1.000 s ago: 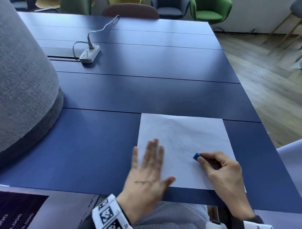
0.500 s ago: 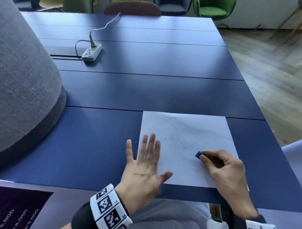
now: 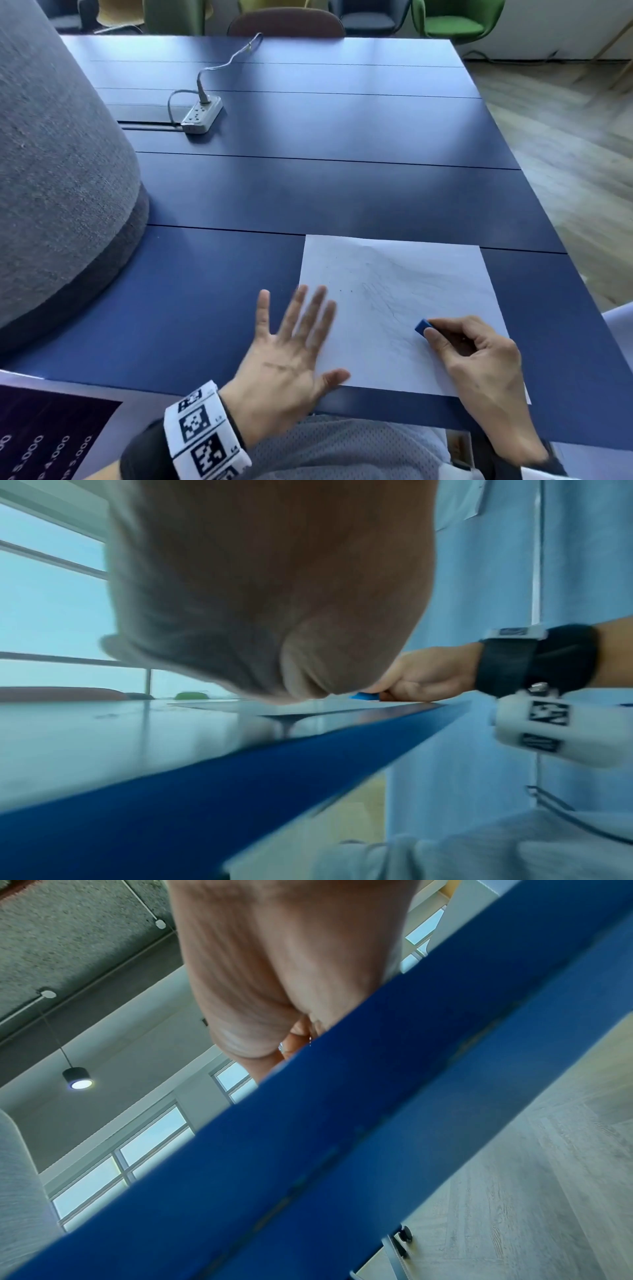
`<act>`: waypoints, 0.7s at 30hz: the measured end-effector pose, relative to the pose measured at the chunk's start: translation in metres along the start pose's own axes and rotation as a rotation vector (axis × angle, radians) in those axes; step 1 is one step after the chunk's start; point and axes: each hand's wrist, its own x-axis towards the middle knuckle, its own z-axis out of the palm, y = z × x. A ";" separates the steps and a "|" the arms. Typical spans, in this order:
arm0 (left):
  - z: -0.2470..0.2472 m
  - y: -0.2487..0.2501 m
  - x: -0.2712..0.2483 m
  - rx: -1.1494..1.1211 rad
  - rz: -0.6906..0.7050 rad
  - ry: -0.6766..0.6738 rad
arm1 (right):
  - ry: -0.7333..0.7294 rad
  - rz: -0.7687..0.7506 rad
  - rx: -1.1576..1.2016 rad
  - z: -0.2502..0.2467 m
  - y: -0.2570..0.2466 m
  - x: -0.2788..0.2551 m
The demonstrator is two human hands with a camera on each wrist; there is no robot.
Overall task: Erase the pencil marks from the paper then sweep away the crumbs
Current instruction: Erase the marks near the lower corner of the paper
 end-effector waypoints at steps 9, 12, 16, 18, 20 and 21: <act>-0.047 -0.009 0.024 0.075 -0.181 -0.341 | 0.011 0.008 0.015 0.000 0.000 -0.001; -0.062 0.004 0.060 0.030 -0.066 -0.313 | 0.004 0.012 0.005 0.000 -0.001 -0.001; -0.063 0.020 0.108 0.042 0.120 -0.312 | 0.019 0.041 0.002 0.000 -0.002 0.002; -0.055 0.023 0.120 0.055 0.171 -0.336 | 0.030 0.045 -0.004 0.001 -0.002 0.003; -0.046 0.021 0.122 0.050 0.177 -0.354 | 0.038 0.050 -0.006 0.002 -0.002 0.003; -0.045 0.018 0.120 0.043 0.166 -0.359 | 0.039 0.056 -0.002 0.002 -0.002 0.004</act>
